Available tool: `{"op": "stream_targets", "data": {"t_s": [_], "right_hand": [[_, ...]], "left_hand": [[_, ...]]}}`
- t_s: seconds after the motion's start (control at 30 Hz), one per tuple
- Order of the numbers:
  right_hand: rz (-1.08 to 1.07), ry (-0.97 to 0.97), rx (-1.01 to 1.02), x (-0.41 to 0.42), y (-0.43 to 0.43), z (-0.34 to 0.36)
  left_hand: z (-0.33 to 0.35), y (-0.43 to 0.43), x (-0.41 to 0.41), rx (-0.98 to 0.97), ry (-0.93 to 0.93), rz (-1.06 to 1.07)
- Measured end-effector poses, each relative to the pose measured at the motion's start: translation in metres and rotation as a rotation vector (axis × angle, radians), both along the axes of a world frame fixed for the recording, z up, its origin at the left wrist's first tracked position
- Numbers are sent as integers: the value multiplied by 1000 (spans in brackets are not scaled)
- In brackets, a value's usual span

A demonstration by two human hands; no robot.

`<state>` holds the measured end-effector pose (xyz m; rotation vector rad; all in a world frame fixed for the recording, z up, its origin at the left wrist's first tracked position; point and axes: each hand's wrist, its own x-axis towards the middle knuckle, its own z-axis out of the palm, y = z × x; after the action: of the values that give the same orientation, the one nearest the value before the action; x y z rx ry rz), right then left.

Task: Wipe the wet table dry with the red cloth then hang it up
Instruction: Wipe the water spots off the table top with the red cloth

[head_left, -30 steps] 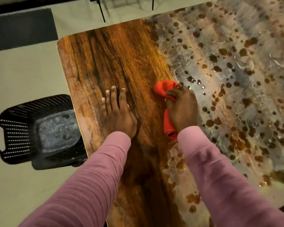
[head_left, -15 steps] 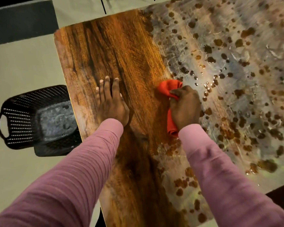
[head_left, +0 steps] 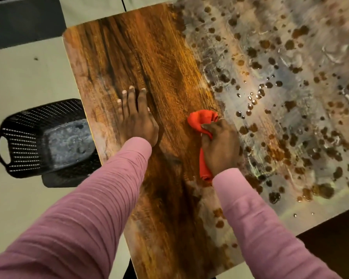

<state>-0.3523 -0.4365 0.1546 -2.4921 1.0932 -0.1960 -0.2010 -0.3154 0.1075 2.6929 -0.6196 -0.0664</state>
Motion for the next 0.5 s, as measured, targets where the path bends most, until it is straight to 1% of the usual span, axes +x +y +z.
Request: {"op": "stream_targets", "data": {"t_s": [0.07,0.17,0.23,0.27,0.33,0.43,0.5], "right_hand": [[58,-40,28,-5,25,3],[259,-81,67,-24,59,5],[344,-73,52,-31,55,4],[348,-53,32,-31,49,3],[262,-18,7,-30,38,3],[33,16,2,-25,24,4],[-16,40,0,-25,29,6]], "left_hand": [[1,0,0,7,-14,0],[2,0,1,0,-25,-14],[3,0,1,-5,-24,-37],[4,0,1,-5,-26,-54],[8,3,0,0,-24,-101],[15,15,-19,16,-49,-211],[20,25,-48,-21,-36,-224]]}}
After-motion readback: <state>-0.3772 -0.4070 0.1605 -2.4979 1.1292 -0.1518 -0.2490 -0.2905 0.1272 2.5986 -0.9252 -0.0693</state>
